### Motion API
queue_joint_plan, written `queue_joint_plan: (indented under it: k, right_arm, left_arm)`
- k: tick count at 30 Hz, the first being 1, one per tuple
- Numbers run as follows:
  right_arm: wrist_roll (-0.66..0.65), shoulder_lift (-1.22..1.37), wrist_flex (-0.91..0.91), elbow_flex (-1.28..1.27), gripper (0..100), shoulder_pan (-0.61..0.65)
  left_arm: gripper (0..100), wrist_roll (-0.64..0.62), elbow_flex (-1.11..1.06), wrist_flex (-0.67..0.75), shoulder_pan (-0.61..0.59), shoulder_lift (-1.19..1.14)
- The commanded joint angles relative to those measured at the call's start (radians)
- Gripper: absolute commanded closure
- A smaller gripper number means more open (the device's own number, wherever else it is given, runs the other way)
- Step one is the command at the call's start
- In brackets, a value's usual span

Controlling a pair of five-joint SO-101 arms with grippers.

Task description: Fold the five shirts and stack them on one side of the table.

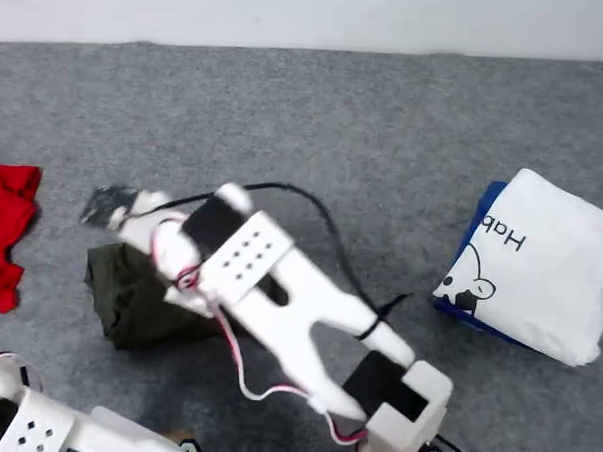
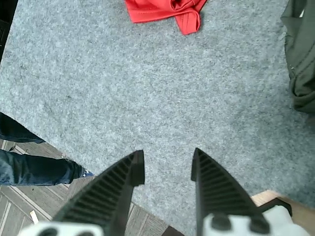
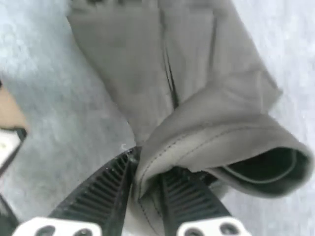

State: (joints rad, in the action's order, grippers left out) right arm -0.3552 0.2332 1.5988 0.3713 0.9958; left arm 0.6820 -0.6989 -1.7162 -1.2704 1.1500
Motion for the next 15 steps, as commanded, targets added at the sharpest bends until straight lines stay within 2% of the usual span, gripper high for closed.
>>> queue_joint_plan:
  k: [1, 5, 15]
  right_arm:
    - [0.014, 0.038, -0.108, 0.052, 98.8, 0.054]
    - [0.014, 0.142, -0.183, 0.147, 98.8, 0.068]
    - [0.014, 0.443, -0.165, 0.577, 98.7, 0.096]
  left_arm:
    - [84, 0.006, 0.03, 0.014, 0.0, 0.006]
    - [84, 0.006, 0.03, 0.014, 0.002, 0.006]
    - [84, 0.006, 0.03, -0.014, 0.005, 0.006]
